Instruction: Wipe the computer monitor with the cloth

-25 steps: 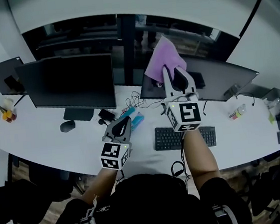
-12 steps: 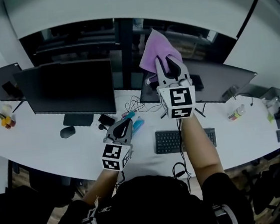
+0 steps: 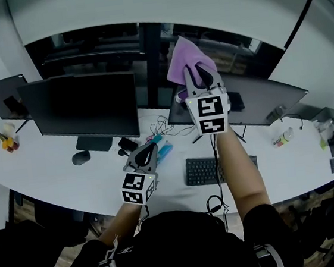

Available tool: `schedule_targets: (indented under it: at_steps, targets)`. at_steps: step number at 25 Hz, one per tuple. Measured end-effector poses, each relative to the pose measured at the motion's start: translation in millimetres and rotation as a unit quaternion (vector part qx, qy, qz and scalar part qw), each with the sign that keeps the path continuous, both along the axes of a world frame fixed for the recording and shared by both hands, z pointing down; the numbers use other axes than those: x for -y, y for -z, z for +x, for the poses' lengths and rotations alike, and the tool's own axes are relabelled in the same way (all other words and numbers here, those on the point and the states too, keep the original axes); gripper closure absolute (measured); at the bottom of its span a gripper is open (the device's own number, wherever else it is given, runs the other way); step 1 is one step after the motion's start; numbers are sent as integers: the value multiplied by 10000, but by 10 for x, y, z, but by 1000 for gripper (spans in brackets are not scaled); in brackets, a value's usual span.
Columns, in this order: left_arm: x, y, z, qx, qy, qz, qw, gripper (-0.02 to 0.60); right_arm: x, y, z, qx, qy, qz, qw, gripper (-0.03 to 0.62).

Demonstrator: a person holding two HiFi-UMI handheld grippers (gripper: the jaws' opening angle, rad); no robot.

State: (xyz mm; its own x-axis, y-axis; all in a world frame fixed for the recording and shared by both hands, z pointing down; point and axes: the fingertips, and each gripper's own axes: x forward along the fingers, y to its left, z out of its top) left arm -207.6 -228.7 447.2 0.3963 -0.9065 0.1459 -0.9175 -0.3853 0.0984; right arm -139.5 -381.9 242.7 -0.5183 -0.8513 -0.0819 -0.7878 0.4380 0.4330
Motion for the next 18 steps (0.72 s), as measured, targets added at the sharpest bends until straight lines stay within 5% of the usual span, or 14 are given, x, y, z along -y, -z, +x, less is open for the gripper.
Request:
schedule_targets:
  at_steps: [18]
  targets:
    - [-8, 34, 364, 129, -78, 30, 9999, 569, 154, -34, 653, 286, -323, -307, 9986, 516]
